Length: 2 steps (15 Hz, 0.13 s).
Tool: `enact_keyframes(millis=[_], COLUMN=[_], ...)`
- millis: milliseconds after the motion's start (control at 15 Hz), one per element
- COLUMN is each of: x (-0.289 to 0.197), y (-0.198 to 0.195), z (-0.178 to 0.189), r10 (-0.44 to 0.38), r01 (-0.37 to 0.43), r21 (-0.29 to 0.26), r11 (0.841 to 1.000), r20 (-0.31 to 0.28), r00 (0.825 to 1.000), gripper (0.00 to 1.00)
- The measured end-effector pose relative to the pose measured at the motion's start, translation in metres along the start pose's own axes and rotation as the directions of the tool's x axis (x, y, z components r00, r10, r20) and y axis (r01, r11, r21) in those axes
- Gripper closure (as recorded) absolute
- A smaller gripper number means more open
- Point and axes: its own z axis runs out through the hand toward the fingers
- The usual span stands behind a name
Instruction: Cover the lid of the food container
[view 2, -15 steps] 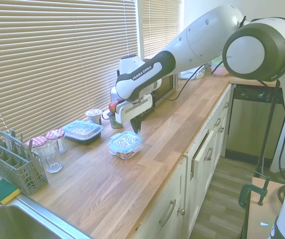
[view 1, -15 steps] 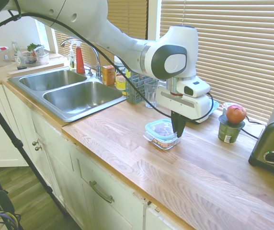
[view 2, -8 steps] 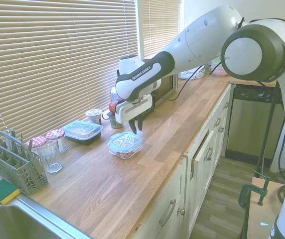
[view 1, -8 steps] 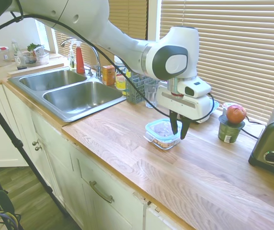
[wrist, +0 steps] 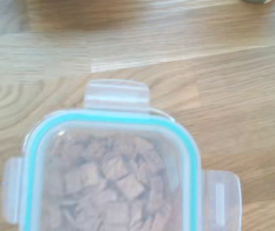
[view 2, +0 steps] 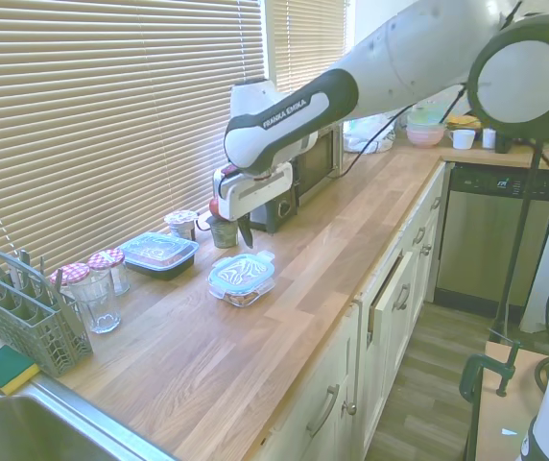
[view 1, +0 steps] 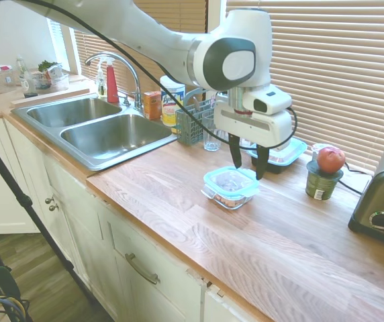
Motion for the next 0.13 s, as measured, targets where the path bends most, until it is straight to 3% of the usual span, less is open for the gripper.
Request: enact_keyframes(millis=[133], x=[-0.029], y=[0.003], z=[-0.018], r10=[-0.047], r01=[0.047], r21=[0.004], r11=[0.999], r20=[-0.006], r00=[0.999], gripper=[0.00])
